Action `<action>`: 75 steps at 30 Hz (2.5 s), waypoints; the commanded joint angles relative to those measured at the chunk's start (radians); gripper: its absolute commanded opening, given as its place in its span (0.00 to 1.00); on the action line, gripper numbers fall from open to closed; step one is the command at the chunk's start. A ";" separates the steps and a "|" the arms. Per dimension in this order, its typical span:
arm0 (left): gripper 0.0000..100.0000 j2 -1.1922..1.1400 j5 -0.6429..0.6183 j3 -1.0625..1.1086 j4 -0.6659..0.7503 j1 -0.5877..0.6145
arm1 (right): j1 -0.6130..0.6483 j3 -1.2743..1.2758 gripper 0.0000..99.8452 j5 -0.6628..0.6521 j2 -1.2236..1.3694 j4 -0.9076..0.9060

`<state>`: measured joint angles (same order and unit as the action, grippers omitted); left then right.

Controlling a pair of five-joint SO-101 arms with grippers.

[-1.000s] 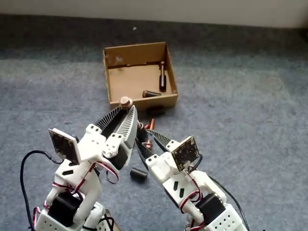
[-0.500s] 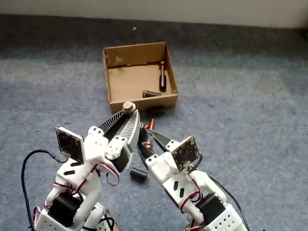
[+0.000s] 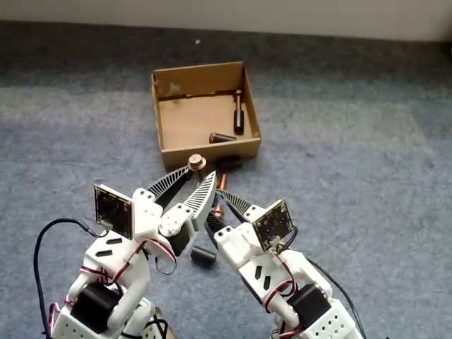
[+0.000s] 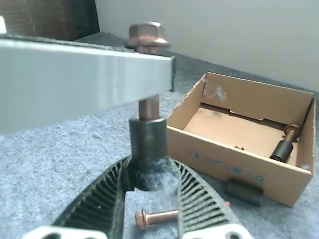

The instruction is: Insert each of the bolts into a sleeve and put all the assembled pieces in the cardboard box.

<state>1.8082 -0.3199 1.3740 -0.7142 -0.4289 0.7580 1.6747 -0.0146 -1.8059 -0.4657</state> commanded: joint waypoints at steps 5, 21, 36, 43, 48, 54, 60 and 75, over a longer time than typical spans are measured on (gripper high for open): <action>0.16 0.016 0.012 -0.093 -0.026 0.116 | -0.107 0.056 0.01 0.000 -0.030 0.025; 0.16 0.016 0.014 -0.166 -0.127 0.188 | -0.151 0.110 0.01 0.000 -0.030 0.054; 0.16 0.016 0.074 -0.117 -0.454 0.753 | -0.272 0.099 0.01 0.044 -0.028 -0.125; 0.16 0.016 0.232 0.139 -0.367 0.777 | -0.272 -0.048 0.01 0.043 -0.022 -0.189; 0.16 0.012 0.284 0.325 -0.235 0.777 | -0.272 -0.199 0.01 0.043 0.148 -0.137; 0.16 0.012 0.298 0.321 -0.221 0.777 | -0.272 -0.406 0.01 0.041 0.579 0.130; 0.16 0.012 0.298 0.321 -0.227 0.777 | -0.272 -0.670 0.01 0.041 1.086 0.338; 0.16 0.012 0.299 0.321 -0.239 0.777 | -0.274 -1.194 0.05 -0.034 1.894 0.473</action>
<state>1.8174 -0.0299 1.6747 -0.9536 0.3383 0.4971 0.5792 -0.0054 0.0706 -0.0238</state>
